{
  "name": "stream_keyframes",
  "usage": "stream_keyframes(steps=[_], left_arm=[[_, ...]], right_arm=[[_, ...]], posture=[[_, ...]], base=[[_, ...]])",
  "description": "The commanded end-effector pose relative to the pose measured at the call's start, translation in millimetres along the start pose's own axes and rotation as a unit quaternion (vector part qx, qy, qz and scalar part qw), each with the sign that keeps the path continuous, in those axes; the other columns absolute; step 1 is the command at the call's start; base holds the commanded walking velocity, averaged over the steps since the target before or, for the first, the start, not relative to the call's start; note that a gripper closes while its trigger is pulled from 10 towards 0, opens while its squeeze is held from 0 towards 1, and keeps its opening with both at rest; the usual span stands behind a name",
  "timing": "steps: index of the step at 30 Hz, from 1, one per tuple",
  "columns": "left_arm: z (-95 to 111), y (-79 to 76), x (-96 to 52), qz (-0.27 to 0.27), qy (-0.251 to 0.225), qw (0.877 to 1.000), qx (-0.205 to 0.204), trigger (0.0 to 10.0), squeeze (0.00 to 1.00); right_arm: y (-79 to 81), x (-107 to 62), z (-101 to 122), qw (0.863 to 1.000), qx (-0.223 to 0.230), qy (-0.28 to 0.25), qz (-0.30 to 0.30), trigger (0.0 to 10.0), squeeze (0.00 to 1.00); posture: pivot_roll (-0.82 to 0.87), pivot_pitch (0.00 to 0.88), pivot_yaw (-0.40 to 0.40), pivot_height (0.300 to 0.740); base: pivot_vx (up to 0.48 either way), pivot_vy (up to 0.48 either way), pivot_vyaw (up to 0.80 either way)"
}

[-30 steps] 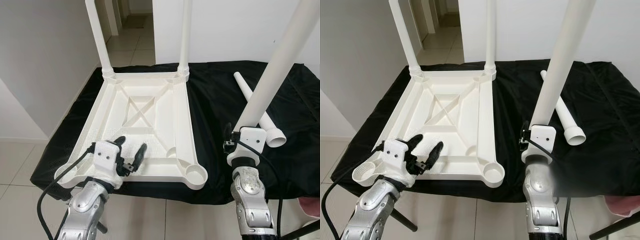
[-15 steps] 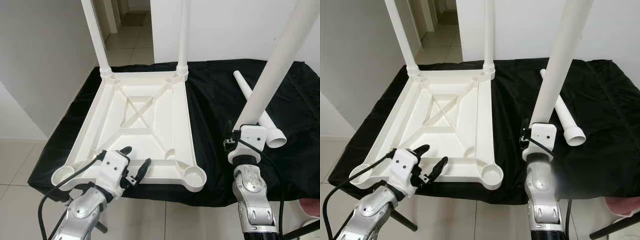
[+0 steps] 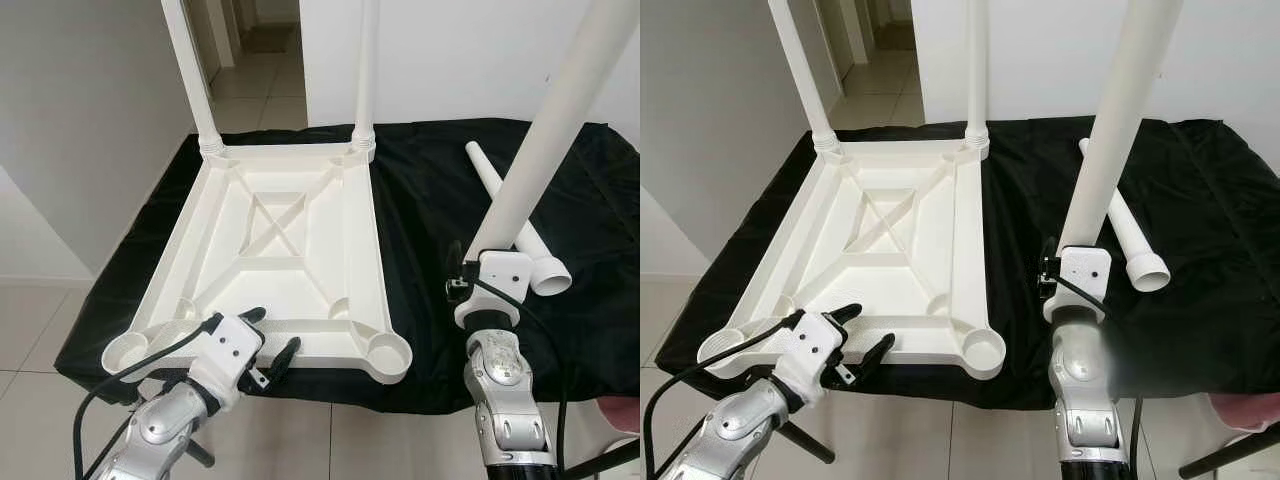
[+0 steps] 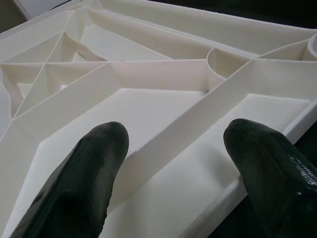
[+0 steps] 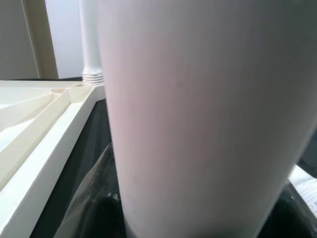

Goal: Building children table

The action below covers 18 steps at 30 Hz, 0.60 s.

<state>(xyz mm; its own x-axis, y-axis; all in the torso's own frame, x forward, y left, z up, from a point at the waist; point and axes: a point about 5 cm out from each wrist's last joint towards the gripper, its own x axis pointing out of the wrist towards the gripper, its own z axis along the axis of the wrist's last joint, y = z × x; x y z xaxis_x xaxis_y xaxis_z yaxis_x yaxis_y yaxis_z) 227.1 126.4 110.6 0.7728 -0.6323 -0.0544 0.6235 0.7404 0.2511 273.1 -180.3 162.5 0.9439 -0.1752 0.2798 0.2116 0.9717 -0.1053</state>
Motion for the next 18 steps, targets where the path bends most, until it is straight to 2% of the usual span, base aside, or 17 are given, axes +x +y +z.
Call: stream_keyframes(steps=[1, 9, 18], left_arm=[[-2.2, -11.4, -2.4, -0.121, 0.002, 0.993, 0.006, 10.0, 0.00], [0.3, -15.6, -5.1, -0.153, -0.008, 0.988, 0.001, 10.0, 0.00], [-5.2, -25.1, -9.8, -0.202, 0.010, 0.979, 0.018, 10.0, 0.00]], right_arm=[[4.8, 1.8, 2.1, 1.000, 0.002, -0.009, 0.006, 10.0, 0.00], [7.2, 2.5, 1.8, 1.000, 0.002, -0.010, 0.012, 10.0, 0.00], [8.8, 3.0, 1.5, 1.000, 0.002, -0.011, 0.015, 10.0, 0.00]], posture=[[-0.05, 0.032, 0.088, 0.740], [-0.05, 0.029, 0.086, 0.740], [-0.05, 0.019, 0.087, 0.740]], base=[[0.000, 0.000, 0.00], [0.000, 0.000, 0.00], [0.000, 0.000, 0.00]])
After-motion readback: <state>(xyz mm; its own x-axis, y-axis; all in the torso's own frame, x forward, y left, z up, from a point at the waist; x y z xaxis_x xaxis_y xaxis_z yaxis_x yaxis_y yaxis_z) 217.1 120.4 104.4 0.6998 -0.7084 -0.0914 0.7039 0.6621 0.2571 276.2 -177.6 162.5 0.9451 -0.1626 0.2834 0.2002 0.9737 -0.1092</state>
